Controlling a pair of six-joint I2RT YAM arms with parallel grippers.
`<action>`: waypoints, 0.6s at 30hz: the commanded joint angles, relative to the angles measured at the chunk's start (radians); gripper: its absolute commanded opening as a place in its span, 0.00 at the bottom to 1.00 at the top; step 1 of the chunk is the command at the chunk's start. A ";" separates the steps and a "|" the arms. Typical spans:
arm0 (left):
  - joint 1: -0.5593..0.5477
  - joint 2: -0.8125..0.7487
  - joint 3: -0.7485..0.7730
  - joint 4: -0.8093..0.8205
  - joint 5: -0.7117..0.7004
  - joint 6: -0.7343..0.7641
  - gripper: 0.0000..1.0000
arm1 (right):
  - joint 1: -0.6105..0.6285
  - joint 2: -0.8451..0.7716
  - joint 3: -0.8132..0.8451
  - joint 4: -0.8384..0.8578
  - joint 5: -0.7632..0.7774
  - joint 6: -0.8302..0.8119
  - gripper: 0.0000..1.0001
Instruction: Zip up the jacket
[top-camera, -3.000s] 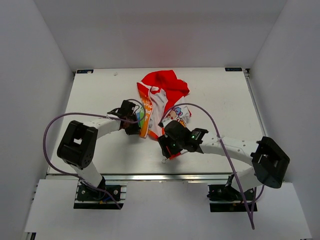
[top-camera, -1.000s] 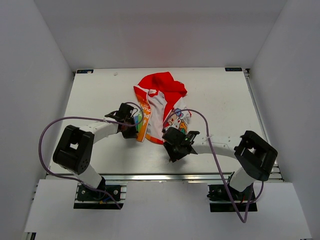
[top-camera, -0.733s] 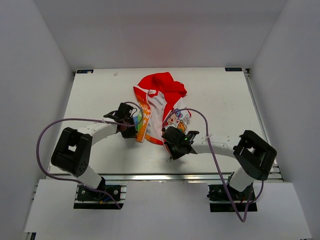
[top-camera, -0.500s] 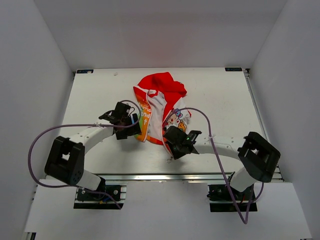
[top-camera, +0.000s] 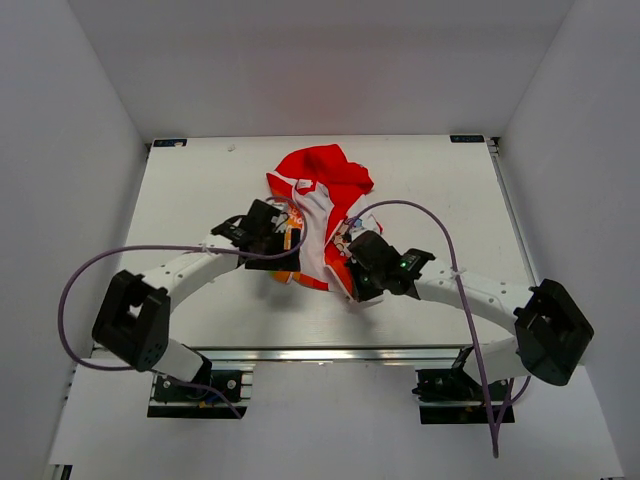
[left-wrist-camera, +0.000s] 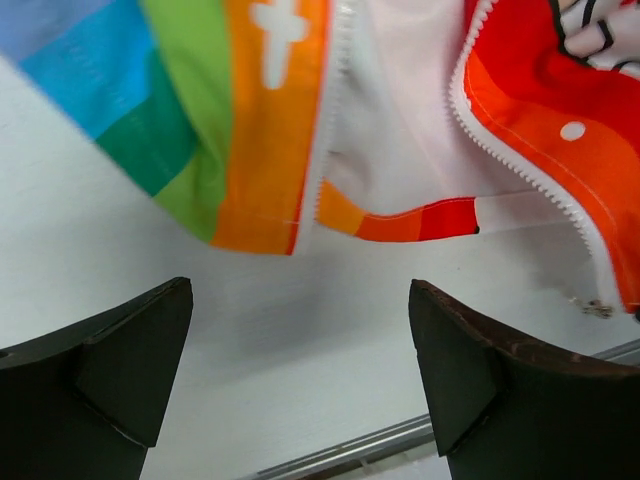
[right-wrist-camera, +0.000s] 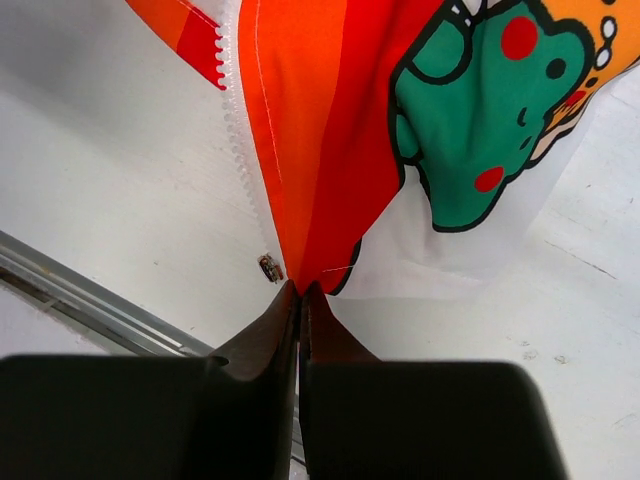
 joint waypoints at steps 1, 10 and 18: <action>-0.047 0.058 0.066 0.002 -0.126 0.085 0.98 | -0.026 -0.021 -0.007 -0.015 -0.057 -0.027 0.00; -0.047 0.104 0.056 0.025 -0.153 0.077 0.93 | -0.055 -0.013 -0.017 -0.012 -0.082 -0.036 0.00; -0.047 0.130 0.034 0.045 -0.169 0.069 0.84 | -0.067 -0.010 -0.037 -0.003 -0.088 -0.027 0.00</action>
